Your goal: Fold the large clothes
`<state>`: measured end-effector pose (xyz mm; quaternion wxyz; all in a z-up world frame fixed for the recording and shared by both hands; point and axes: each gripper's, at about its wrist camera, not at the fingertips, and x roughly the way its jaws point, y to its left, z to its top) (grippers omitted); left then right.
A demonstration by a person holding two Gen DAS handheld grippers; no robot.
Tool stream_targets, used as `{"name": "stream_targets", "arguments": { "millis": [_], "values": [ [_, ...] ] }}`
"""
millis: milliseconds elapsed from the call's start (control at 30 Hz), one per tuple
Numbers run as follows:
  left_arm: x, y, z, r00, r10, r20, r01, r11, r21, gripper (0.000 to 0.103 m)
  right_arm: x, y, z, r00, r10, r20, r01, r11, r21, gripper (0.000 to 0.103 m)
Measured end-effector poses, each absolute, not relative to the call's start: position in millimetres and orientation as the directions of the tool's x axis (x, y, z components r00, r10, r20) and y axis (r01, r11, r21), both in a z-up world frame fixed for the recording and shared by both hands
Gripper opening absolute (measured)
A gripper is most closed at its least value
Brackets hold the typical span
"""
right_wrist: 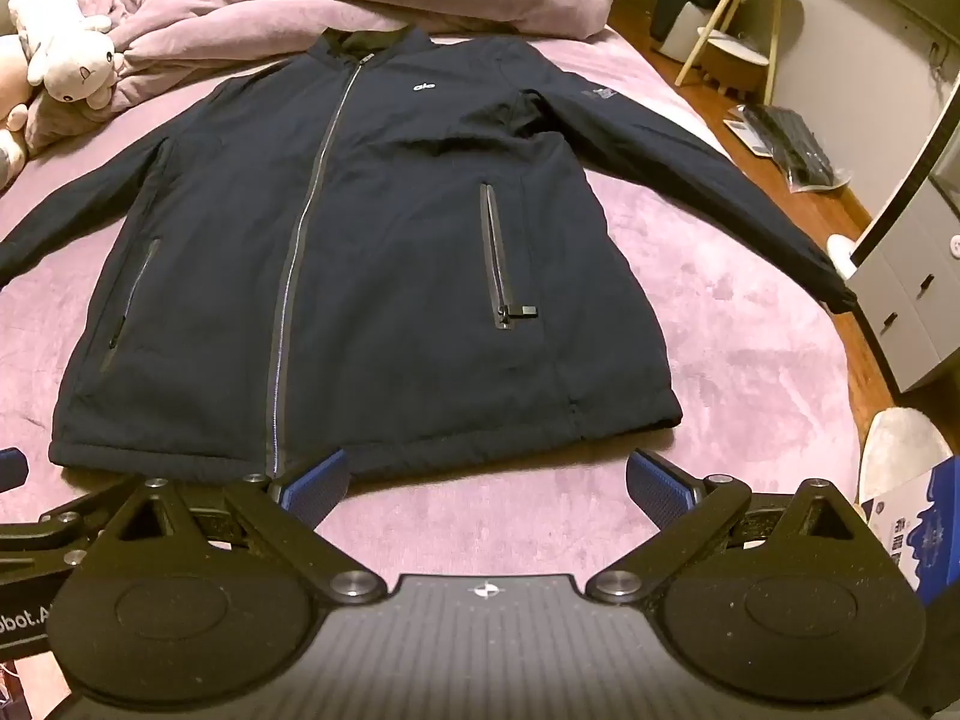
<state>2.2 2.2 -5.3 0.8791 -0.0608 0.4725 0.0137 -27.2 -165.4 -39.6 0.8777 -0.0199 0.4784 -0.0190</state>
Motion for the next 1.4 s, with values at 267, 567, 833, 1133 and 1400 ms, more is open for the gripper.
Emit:
{"name": "stream_targets", "arguments": {
  "millis": [267,567,833,1133,1400],
  "values": [
    [2.6,2.3,-5.6,0.546,-0.034,-0.837,-0.091,0.991,-0.100,0.103,-28.0,-165.4,-49.5,0.535,-0.051,-0.843,0.015,0.999,-0.051,0.099],
    [2.9,2.8,-6.0,0.540,-0.033,-0.841,-0.098,0.990,-0.101,0.103,-27.9,-167.1,-48.6,0.528,-0.046,-0.848,0.015,0.999,-0.045,0.099],
    [3.7,3.8,-7.4,0.535,-0.030,-0.844,-0.105,0.989,-0.102,0.103,-28.4,-166.8,-48.7,0.525,-0.045,-0.850,0.013,0.999,-0.044,0.099],
    [3.7,4.1,-8.8,0.526,-0.030,-0.850,-0.108,0.989,-0.101,0.103,-27.7,-166.0,-49.2,0.518,-0.044,-0.854,0.008,0.999,-0.047,0.099],
    [4.4,5.5,-8.4,0.526,-0.028,-0.850,-0.119,0.987,-0.106,0.103,-28.1,-163.2,-48.8,0.519,-0.041,-0.854,-0.005,0.999,-0.050,0.099]
  ]
}}
